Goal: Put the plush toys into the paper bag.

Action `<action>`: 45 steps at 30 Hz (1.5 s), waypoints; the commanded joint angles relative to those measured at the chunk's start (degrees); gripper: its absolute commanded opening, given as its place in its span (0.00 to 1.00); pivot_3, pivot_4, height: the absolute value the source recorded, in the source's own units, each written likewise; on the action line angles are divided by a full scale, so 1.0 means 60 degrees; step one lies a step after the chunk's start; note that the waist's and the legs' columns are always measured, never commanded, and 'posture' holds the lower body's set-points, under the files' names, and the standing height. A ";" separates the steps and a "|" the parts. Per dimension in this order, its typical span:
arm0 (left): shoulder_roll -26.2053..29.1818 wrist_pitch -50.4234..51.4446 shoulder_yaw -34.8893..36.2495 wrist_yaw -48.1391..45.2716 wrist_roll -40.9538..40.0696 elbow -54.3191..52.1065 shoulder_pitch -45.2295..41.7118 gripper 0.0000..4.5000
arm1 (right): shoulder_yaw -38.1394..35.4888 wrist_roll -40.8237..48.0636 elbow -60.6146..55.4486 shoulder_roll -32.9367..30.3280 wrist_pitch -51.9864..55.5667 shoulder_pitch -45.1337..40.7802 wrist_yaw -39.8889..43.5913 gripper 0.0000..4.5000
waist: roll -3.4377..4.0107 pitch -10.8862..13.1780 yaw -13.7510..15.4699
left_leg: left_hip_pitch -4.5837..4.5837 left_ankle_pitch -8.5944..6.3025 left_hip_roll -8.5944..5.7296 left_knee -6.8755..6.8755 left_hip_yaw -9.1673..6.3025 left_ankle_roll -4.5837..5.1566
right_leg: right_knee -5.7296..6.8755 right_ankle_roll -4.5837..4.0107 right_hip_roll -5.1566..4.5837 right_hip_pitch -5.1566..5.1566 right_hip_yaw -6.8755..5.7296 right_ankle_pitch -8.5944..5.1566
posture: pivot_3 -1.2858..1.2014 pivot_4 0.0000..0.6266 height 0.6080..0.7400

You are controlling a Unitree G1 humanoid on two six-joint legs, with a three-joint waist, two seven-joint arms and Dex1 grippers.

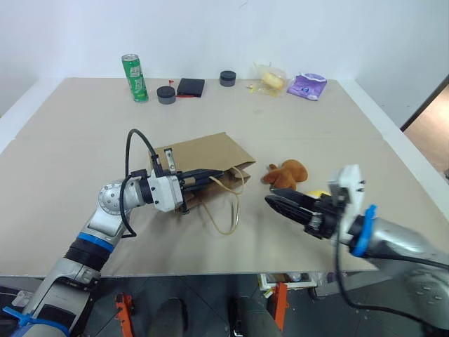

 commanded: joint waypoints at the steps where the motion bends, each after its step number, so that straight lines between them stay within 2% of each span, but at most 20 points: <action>1: -0.0109 0.0484 0.0482 0.0055 -0.0281 -0.0721 0.0146 0.00 | 0.1022 -0.1300 0.0989 0.1136 -0.0786 -0.0763 -0.0498 0.01 | -0.0001 0.0000 -0.0049 | 0.0000 0.0001 -0.0001 -0.0002 0.0001 0.0002 | 0.0001 -0.0002 0.0001 0.0000 0.0003 0.0001 | 0.52 0.24 1.00; 4: -0.0238 0.0767 0.0609 0.0035 -0.0250 -0.0975 0.0205 0.00 | 0.1713 -0.2357 0.2500 0.2257 -0.1533 -0.1414 -0.0594 0.01 | -0.0001 0.0000 -0.0132 | -0.0005 0.0001 0.0000 -0.0001 0.0000 0.0003 | 0.0000 -0.0001 0.0003 0.0000 0.0004 0.0003 | 0.52 0.24 1.00; 8: -0.0387 0.0911 0.0716 -0.0064 -0.0135 -0.1130 0.0360 0.00 | 0.2127 -0.3007 0.4085 0.3537 -0.2216 -0.2256 -0.0392 0.01 | -0.0001 0.0000 -0.0150 | -0.0011 0.0001 -0.0004 -0.0006 0.0000 0.0003 | 0.0000 0.0016 0.0004 -0.0005 0.0009 0.0013 | 0.52 0.24 1.00; 16: -0.0893 0.1352 0.1269 0.0649 -0.0056 -0.1412 0.0401 0.00 | 0.2567 -0.4476 0.6561 0.4914 -0.2540 -0.2758 -0.0897 0.01 | -0.0001 -0.0001 -0.0149 | -0.0019 0.0001 0.0002 -0.0015 -0.0007 0.0003 | 0.0001 0.0029 0.0014 -0.0014 0.0007 0.0023 | 0.52 0.24 1.00; 22: -0.1404 0.1761 0.2110 0.1932 0.0176 -0.1644 -0.0061 0.00 | 0.2730 -0.5115 0.6445 0.5010 -0.1845 -0.2659 -0.1152 0.01 | -0.0031 -0.0028 -0.0153 | -0.0008 0.0005 0.0008 -0.0008 -0.0006 0.0009 | 0.0002 0.0002 0.0016 -0.0006 0.0006 0.0030 | 0.52 0.24 1.00; 33: -0.1640 0.1847 0.2614 0.2659 0.0404 -0.2048 -0.0490 0.00 | 0.2663 -0.5390 0.6185 0.5038 -0.1277 -0.2556 -0.0988 0.01 | -0.0036 -0.0046 -0.0146 | -0.0005 0.0004 0.0010 -0.0016 -0.0013 0.0007 | 0.0001 0.0009 0.0022 -0.0001 0.0001 0.0034 | 0.52 0.24 1.00; 38: -0.1621 0.1956 0.2581 0.2629 0.0420 -0.1925 -0.0628 0.00 | 0.2641 -0.5491 0.6192 0.4992 -0.1152 -0.2533 -0.0891 0.01 | -0.0035 -0.0048 -0.0144 | -0.0006 0.0003 0.0007 -0.0016 -0.0012 0.0007 | 0.0000 0.0008 0.0020 -0.0001 0.0002 0.0033 | 0.52 0.24 1.00; 45: -0.1518 0.2359 0.1856 0.1700 0.0370 -0.1883 0.0457 0.00 | 0.2438 -0.5527 0.5410 0.4652 -0.2162 -0.2512 -0.0293 0.01 | -0.0033 -0.0049 -0.0145 | -0.0008 0.0003 0.0007 -0.0022 -0.0011 0.0006 | 0.0000 0.0004 0.0019 -0.0005 0.0001 0.0030 | 0.52 0.24 1.00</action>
